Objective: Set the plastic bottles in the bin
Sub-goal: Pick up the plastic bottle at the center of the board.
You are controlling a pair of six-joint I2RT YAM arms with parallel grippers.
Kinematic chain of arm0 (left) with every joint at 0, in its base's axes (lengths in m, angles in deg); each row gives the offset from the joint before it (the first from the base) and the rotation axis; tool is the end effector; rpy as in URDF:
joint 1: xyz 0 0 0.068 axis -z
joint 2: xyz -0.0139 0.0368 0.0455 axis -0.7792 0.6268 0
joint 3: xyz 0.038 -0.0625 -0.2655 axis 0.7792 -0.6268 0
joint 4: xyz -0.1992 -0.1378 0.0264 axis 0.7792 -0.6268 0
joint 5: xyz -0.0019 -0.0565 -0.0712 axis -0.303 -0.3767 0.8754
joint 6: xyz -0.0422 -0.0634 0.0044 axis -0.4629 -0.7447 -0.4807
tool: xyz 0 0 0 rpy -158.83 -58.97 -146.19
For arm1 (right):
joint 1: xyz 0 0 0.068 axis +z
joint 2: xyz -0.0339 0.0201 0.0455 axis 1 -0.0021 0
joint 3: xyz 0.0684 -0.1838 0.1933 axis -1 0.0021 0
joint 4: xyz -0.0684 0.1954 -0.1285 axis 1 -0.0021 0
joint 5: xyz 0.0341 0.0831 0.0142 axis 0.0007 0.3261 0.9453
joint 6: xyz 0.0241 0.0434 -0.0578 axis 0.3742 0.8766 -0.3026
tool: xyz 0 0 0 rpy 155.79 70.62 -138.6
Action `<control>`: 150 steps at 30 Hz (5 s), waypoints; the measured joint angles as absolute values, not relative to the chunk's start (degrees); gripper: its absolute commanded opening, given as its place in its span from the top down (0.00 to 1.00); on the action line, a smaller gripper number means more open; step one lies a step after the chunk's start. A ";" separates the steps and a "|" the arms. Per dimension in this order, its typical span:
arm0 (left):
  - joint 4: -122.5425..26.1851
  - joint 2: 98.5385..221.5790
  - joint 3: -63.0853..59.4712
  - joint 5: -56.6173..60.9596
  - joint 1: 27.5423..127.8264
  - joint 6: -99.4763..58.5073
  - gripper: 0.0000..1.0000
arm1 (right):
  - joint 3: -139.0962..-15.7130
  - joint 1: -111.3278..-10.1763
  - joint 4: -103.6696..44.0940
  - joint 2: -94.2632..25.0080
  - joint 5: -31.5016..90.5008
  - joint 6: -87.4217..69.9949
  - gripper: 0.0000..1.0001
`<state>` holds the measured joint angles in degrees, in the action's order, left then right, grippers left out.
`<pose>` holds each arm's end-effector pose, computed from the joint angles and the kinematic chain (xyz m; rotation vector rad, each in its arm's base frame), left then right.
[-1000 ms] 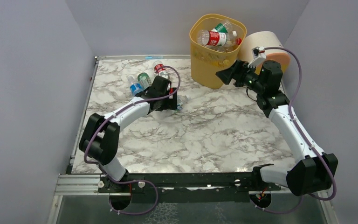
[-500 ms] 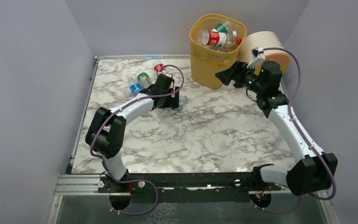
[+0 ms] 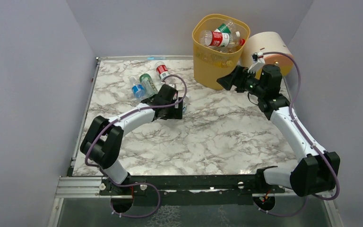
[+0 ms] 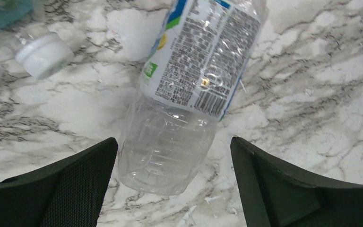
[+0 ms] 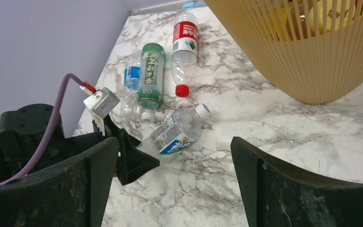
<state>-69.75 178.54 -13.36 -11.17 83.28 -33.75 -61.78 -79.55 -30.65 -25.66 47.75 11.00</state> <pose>0.2941 -0.1777 0.1957 0.1213 2.5096 -0.3057 0.2901 0.0816 0.3477 -0.0704 1.8671 0.8587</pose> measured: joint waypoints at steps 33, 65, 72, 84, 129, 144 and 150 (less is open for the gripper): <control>-62.21 177.40 -18.08 -10.43 92.07 -36.02 0.05 | -51.11 -79.55 -27.08 -29.16 48.12 10.84 0.09; -61.99 177.80 -18.03 -9.42 92.07 -36.30 0.37 | -49.21 -78.28 -25.79 -29.14 48.12 12.18 0.09; -63.21 173.84 -18.40 -9.77 92.07 -36.32 0.38 | -48.60 -78.02 -25.86 -27.24 48.12 12.92 0.09; -64.30 165.97 -22.23 -10.49 92.07 -37.20 0.39 | -48.58 -77.04 -25.90 -26.08 48.12 13.22 0.09; -63.25 171.48 -27.67 -17.16 93.34 -37.70 0.20 | -47.24 -72.58 -24.83 -30.65 46.81 13.62 0.09; -63.17 174.47 -25.60 -19.30 94.06 -36.08 0.42 | -47.24 -72.58 -24.57 -30.65 46.79 13.62 0.09; -63.21 174.30 -25.62 -19.65 94.06 -35.82 0.46 | -47.24 -72.56 -24.57 -30.65 46.79 13.62 0.09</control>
